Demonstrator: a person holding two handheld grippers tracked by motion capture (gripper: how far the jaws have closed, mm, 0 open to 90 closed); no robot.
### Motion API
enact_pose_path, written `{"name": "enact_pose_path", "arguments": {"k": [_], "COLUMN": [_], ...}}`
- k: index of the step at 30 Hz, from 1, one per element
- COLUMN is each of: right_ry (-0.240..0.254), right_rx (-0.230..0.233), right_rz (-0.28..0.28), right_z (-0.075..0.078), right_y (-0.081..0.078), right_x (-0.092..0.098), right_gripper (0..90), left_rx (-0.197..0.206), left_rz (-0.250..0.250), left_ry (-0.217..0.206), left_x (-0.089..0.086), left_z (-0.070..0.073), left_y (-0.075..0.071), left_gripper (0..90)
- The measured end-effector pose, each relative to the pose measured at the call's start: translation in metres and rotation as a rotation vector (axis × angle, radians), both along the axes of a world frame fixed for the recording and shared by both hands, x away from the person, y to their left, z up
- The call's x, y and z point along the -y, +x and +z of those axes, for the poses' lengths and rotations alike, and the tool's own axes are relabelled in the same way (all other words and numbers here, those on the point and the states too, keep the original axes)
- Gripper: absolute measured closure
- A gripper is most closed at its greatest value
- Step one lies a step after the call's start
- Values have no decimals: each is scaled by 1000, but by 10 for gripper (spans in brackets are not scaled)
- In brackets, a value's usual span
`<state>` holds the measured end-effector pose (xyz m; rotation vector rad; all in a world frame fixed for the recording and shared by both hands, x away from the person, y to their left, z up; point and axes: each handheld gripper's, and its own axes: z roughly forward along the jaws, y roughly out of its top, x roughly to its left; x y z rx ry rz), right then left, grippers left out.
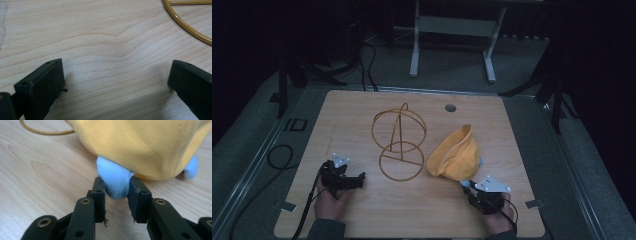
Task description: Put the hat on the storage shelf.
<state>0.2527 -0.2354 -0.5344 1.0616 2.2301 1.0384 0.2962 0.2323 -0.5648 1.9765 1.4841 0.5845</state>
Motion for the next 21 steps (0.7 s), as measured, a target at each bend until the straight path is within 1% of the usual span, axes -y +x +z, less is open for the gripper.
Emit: {"name": "enact_pose_path", "arguments": {"k": [9, 13, 21], "right_ry": [41, 45, 43], "right_rx": [50, 63, 104], "right_rz": [-14, -16, -16], "right_z": [15, 21, 42], "right_y": [0, 2, 9], "right_x": [8, 11, 21], "right_gripper": [756, 765, 780], "left_rx": [0, 1, 0], "left_rz": [0, 1, 0], "left_ry": [0, -2, 0], "left_x": [0, 0, 0], "left_z": [0, 0, 0], "left_y": [0, 0, 0], "left_gripper": [8, 8, 8]}}
